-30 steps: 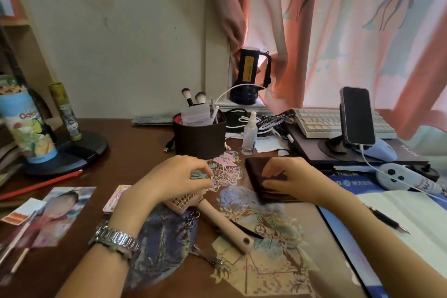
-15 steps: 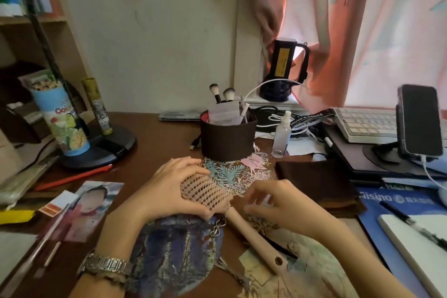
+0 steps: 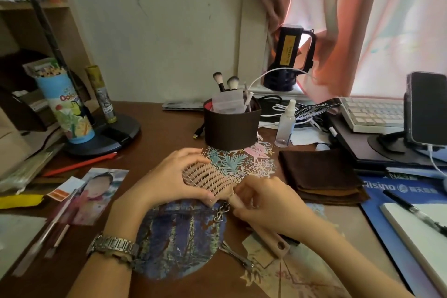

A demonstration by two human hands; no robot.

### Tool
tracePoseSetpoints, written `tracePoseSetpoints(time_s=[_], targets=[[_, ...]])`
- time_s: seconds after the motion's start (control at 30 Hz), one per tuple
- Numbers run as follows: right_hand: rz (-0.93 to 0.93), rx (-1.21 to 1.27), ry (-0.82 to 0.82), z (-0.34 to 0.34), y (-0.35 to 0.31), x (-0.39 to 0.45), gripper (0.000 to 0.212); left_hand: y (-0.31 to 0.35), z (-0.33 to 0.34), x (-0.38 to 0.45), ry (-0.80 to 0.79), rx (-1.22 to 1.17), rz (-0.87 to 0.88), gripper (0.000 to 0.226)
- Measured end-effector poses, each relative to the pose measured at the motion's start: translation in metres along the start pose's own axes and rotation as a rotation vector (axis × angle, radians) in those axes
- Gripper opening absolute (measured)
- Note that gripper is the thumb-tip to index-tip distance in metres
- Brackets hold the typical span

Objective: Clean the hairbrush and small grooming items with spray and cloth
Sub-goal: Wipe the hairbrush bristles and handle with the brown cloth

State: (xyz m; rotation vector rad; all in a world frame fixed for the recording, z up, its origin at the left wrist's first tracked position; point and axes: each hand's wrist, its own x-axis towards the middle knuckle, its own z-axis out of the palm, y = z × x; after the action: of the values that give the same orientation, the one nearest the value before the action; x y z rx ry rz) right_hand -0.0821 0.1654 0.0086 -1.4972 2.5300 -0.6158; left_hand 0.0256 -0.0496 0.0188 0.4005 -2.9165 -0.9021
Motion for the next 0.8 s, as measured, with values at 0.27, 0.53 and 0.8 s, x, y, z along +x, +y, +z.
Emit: tracePoseSetpoints(time_s=[0.27,0.53,0.8], targets=[[0.006,-0.104,0.018,-0.033,0.002,0.012,0.025,-0.002,0.005,0.002,0.071,-0.025,0.001,0.087],[-0.035,-0.138,-0.023,-0.038,0.027,0.041,0.027,-0.006,0.007,0.006,0.201,0.021,-0.021,0.064],[-0.066,-0.09,-0.02,-0.027,0.038,0.06,0.031,-0.011,0.012,0.01,0.286,0.11,-0.028,0.049]])
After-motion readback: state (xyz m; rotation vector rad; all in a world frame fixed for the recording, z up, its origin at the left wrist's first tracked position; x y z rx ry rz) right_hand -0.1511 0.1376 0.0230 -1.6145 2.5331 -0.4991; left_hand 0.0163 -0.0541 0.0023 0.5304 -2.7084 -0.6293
